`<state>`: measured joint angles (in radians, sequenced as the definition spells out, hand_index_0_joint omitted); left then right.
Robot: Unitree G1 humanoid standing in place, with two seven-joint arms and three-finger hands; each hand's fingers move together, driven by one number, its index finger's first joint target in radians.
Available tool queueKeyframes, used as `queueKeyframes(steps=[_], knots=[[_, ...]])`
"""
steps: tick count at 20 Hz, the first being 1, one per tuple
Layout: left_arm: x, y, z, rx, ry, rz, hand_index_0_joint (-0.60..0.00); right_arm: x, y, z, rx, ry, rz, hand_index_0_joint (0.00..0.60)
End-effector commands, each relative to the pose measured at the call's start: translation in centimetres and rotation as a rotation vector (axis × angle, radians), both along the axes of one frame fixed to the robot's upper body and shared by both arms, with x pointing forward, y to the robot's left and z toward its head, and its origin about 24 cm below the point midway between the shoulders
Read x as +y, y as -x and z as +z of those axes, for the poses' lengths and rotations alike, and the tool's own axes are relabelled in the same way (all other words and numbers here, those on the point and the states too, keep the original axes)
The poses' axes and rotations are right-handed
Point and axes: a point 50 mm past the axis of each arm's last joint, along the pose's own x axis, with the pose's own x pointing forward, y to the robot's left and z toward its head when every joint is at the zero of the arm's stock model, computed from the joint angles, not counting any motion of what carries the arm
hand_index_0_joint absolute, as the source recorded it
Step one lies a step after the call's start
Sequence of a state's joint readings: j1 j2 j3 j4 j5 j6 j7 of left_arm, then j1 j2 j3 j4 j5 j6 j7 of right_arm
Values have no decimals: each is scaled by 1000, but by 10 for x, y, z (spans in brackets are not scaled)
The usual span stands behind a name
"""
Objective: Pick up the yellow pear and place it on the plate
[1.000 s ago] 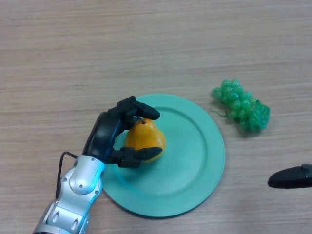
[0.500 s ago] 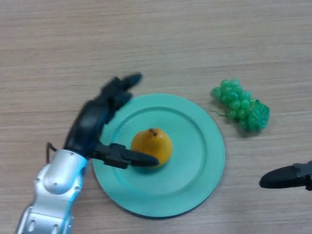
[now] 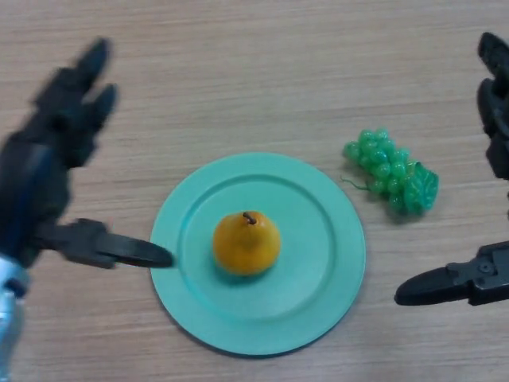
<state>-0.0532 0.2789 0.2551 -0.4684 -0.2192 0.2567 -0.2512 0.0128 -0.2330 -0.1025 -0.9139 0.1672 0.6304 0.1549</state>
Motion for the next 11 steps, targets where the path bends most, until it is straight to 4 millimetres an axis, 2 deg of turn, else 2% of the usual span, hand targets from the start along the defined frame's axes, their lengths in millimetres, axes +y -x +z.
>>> queueKeyframes(steps=[1,3,7,11], knots=[[28,10,26,-151,17,77,0,2,8,24,-187,16,5,0],[37,12,24,-156,41,103,0,4,8,22,-173,16,22,0],[36,18,26,-142,4,80,0,13,3,20,-158,20,45,0],[34,20,29,-142,17,83,0,14,1,21,-156,23,51,0]])
